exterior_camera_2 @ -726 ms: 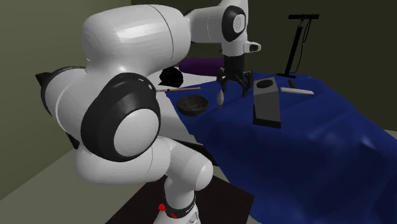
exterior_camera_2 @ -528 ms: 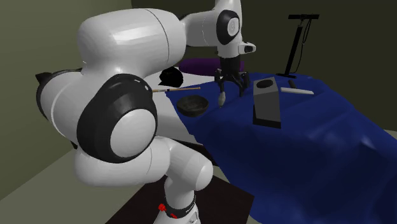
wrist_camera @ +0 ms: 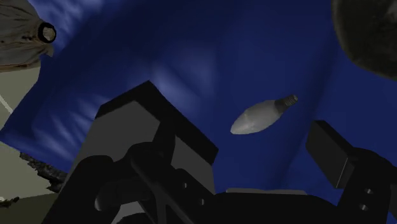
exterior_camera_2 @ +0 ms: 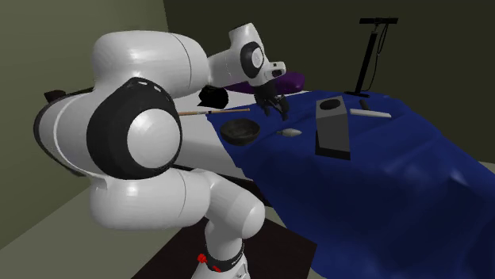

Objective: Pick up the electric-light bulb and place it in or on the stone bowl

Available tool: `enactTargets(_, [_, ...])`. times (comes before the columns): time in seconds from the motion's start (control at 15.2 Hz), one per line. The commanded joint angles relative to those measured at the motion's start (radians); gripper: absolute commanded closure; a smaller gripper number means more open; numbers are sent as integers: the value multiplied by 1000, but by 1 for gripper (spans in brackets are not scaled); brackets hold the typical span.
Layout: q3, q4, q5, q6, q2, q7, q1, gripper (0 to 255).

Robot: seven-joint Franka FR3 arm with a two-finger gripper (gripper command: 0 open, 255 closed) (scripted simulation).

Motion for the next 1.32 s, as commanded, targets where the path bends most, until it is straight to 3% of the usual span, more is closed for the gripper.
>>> enactTargets(0.0, [90, -12, -24, 91, 33, 124, -29, 0])
enactTargets(0.2, [231, -7, -90, 204, 97, 307, -107, 0])
enactTargets(0.46, [436, 45, -211, 300, 187, 554, -260, 0])
enactTargets(0.99, [462, 18, -273, 401, 253, 594, -334, 0])
enactTargets(1.25, [462, 18, -273, 401, 253, 594, -334, 0])
